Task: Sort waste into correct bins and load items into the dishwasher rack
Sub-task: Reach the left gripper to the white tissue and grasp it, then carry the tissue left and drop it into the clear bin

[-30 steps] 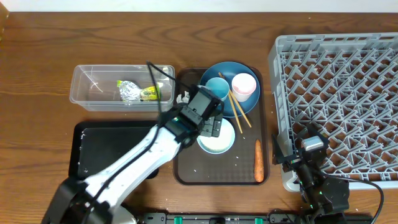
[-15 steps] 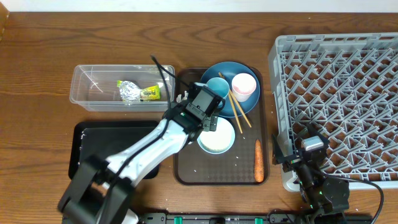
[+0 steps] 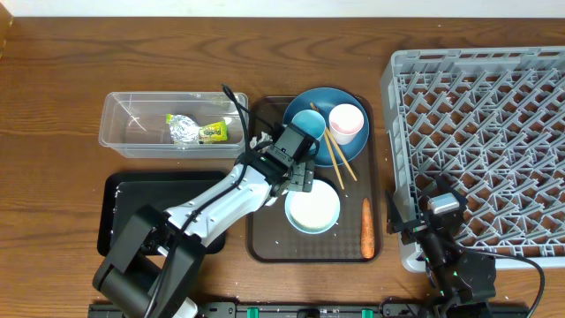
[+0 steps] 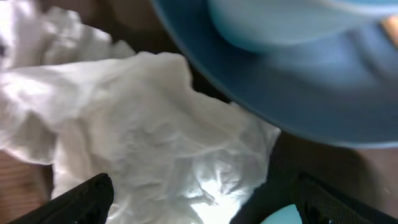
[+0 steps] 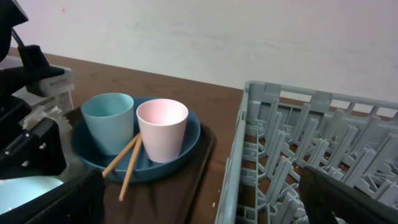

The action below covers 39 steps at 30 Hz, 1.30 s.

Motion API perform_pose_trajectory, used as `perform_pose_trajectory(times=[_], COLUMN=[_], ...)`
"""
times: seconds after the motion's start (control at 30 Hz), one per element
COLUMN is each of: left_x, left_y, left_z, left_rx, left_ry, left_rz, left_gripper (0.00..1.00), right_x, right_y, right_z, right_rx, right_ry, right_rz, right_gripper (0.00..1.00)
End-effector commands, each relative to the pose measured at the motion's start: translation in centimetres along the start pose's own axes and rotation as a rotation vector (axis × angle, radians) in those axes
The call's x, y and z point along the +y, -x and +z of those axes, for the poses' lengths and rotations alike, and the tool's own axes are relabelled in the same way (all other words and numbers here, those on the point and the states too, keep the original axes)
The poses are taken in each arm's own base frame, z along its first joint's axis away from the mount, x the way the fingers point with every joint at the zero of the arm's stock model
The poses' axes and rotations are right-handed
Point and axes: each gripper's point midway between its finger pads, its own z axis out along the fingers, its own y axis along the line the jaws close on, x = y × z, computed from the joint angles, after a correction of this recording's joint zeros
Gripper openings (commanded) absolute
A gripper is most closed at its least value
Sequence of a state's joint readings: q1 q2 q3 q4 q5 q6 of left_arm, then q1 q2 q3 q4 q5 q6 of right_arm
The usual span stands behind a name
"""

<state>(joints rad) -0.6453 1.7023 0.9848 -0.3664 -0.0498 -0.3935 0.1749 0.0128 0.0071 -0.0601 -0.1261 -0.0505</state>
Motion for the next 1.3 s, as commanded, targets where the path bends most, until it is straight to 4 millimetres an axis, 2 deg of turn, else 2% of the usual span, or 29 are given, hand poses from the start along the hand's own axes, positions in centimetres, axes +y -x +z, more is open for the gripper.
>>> perform_pose_trajectory(times=[0.0,0.23,0.33,0.63,0.7,0.73,0.77,0.8,0.87,0.93,1.0,1.03,1.1,1.27], left_x=[0.3,3.2,3.3,3.8,3.8,3.8,3.8,3.8,3.7,3.6,3.4,3.3,3.1,2.5], left_y=[-0.8,0.7,0.9,-0.8,-0.9,-0.9,-0.9,-0.8,-0.6,-0.3,0.3,0.7,1.5,4.0], left_z=[0.3,0.0,0.2,2.6,2.7,2.7,2.6,2.6,2.3,1.8,0.9,0.2,-1.1,-6.4], left_rx=[0.022,-0.063,-0.072,-0.002,0.002,0.003,0.0,-0.002,-0.011,-0.024,-0.047,-0.066,-0.101,-0.234], left_ry=[0.007,0.175,0.186,0.216,0.218,0.218,0.217,0.216,0.211,0.205,0.193,0.184,0.167,0.1], left_rz=[-0.002,0.001,0.0,0.015,0.016,0.016,0.016,0.015,0.013,0.01,0.005,0.0,-0.007,-0.038], left_gripper=[0.98,1.0,0.98,1.0,0.93,0.84,0.68,0.57,0.41,0.29,0.1,0.06,0.06,0.06], right_x=[-0.1,-0.1,-0.1,-0.1,-0.1,-0.1,-0.1,-0.1,-0.1,-0.1,-0.1,-0.1,-0.1,-0.1], right_y=[-0.1,-0.1,-0.1,-0.1,-0.1,-0.1,-0.1,-0.1,-0.1,-0.1,-0.1,-0.1,-0.1,-0.1], right_z=[0.0,0.0,0.0,0.0,0.0,0.0,0.0,0.0,0.0,0.0,0.0,0.0,0.0,0.0], right_rx=[0.001,0.001,0.001,0.001,0.001,0.001,0.001,0.001,0.001,0.001,0.001,0.001,0.001,0.001], right_ry=[-0.005,-0.005,-0.005,-0.005,-0.005,-0.005,-0.005,-0.005,-0.005,-0.005,-0.005,-0.005,-0.005,-0.005], right_rz=[0.013,0.013,0.013,0.013,0.013,0.013,0.013,0.013,0.013,0.013,0.013,0.013,0.013,0.013], right_gripper=[0.99,0.99,0.99,0.99,0.99,0.99,0.99,0.99,0.99,0.99,0.99,0.99,0.99,0.99])
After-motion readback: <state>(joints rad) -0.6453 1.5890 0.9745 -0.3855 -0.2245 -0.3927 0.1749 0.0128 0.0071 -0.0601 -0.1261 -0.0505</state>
